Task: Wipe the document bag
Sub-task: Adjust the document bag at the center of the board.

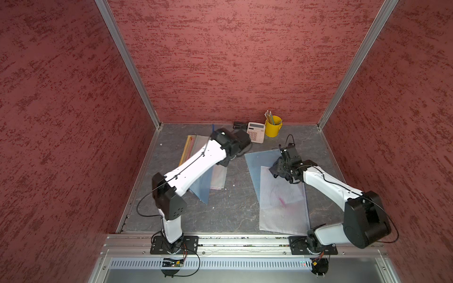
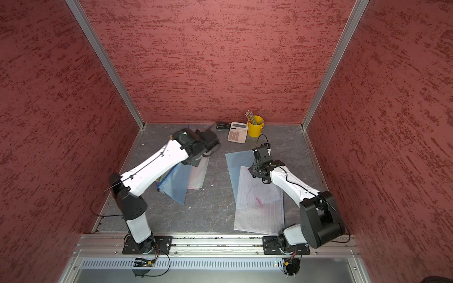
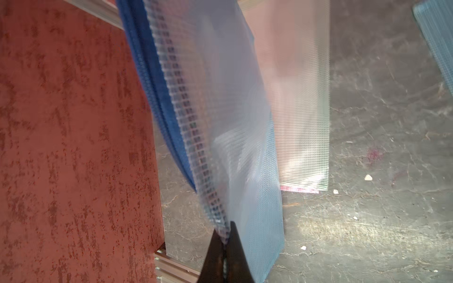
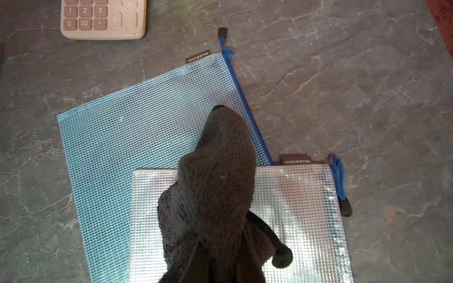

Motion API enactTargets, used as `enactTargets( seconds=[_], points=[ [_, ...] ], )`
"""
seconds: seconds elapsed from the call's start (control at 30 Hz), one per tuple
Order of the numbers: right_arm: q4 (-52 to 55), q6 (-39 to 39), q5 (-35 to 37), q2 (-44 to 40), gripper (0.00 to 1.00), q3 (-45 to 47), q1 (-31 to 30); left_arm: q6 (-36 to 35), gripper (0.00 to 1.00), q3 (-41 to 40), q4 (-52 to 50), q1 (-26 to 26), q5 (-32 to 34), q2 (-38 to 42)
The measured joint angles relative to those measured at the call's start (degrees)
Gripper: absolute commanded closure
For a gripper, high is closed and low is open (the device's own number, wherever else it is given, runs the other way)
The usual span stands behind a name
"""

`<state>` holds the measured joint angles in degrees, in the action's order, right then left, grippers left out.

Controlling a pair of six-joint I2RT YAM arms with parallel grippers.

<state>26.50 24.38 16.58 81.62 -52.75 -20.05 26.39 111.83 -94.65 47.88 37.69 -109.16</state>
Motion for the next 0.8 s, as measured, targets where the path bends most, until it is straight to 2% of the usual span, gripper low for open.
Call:
enactTargets(
  seconds=[0.1, 0.17, 0.27, 0.4, 0.43, 0.53, 0.63, 0.7, 0.8],
  points=[
    [0.02, 0.00, -0.09, -0.04, 1.00, 0.00, 0.55, 2.93, 0.98, 1.86, 0.83, 5.40, -2.25, -10.49],
    [0.09, 0.00, -0.13, -0.17, 1.00, 0.00, 0.90, 4.68, 0.84, 4.72, 1.22, 8.70, -4.31, -16.44],
    [0.44, -0.02, -0.31, -0.90, 1.00, -0.02, 1.27, 6.73, 0.68, 9.66, 1.25, 12.57, -8.28, -21.75],
    [1.22, -0.44, -0.31, -2.82, 1.00, -0.44, 1.92, 7.82, 0.40, 14.38, 1.22, 14.69, -14.67, -23.08],
    [1.46, -0.61, -0.28, -3.43, 1.00, -0.66, 2.25, 8.07, 0.35, 14.88, 1.16, 14.69, -16.57, -22.82],
    [1.92, -1.29, -0.26, -4.72, 1.00, -1.55, 3.26, 8.13, 0.32, 13.09, 3.56, 13.66, -22.12, -20.70],
    [2.78, -2.32, -0.33, -4.85, 1.00, -2.82, 3.74, 7.72, 0.28, 6.34, 9.29, 11.08, -27.04, -15.28],
    [3.37, -2.89, -1.03, -4.85, 1.00, -3.74, 3.72, 7.41, 0.27, -0.35, 14.05, 7.82, -30.32, -9.46],
    [4.22, -3.91, -2.43, -4.85, 1.00, -6.01, 2.60, 6.75, 0.26, -12.79, 22.32, -0.68, -35.76, 1.66]
  ],
)
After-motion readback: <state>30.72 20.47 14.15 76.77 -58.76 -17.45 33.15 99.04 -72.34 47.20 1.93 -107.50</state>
